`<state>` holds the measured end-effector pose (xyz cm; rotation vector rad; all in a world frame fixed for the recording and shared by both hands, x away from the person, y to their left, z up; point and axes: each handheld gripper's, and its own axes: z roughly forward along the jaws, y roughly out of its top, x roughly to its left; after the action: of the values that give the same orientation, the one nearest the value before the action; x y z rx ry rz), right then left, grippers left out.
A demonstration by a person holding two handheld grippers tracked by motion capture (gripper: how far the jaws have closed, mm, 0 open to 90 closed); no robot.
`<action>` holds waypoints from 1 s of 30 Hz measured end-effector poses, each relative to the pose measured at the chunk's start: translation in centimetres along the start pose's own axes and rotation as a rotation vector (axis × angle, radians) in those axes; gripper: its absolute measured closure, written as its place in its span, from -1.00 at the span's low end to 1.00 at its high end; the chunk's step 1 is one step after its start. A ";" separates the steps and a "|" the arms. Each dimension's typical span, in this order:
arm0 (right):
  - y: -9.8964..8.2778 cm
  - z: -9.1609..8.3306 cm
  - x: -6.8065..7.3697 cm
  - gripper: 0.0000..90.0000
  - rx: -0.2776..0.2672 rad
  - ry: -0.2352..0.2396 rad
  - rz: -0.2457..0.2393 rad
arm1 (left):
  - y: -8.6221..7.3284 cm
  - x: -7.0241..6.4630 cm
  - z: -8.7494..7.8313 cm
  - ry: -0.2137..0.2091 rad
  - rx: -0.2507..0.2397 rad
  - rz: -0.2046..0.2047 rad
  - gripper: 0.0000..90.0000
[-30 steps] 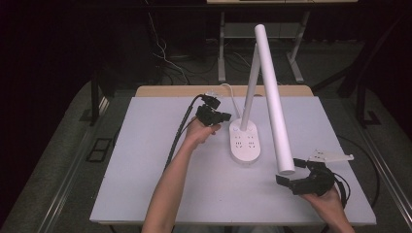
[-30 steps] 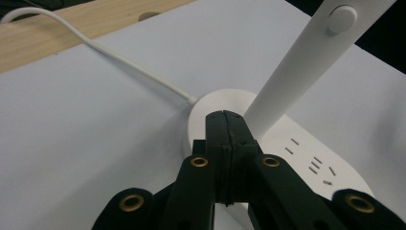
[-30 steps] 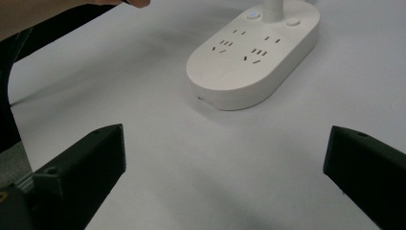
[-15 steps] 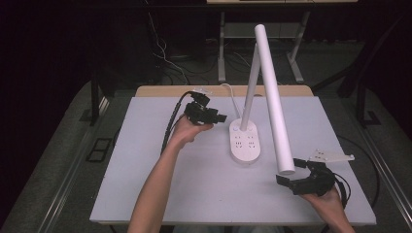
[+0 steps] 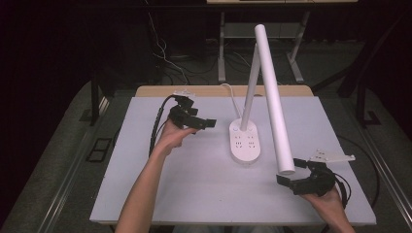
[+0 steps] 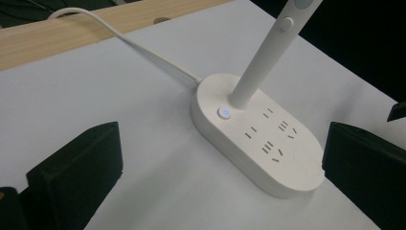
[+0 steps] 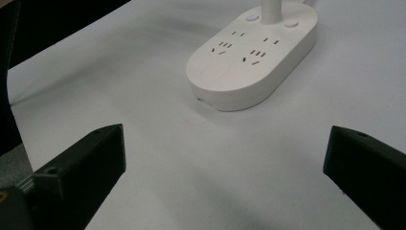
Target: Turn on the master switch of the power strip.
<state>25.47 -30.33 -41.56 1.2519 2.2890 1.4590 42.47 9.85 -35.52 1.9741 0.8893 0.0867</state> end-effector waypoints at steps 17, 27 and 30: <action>0.0 0.0 0.1 -1.00 -0.004 -0.003 0.000 | -3.2 -0.1 -4.3 0.034 -0.056 -0.003 -1.00; -0.1 0.0 0.0 -1.00 -0.005 -0.006 0.004 | -5.7 -0.8 -5.9 0.040 -0.090 -0.004 -1.00; -0.1 0.0 0.0 -1.00 -0.004 -0.005 0.001 | -6.4 -1.2 -6.4 0.039 -0.099 0.000 -1.00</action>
<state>25.43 -30.29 -41.62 1.2548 2.2812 1.4585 35.54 15.63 -36.60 1.8856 0.8937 0.1665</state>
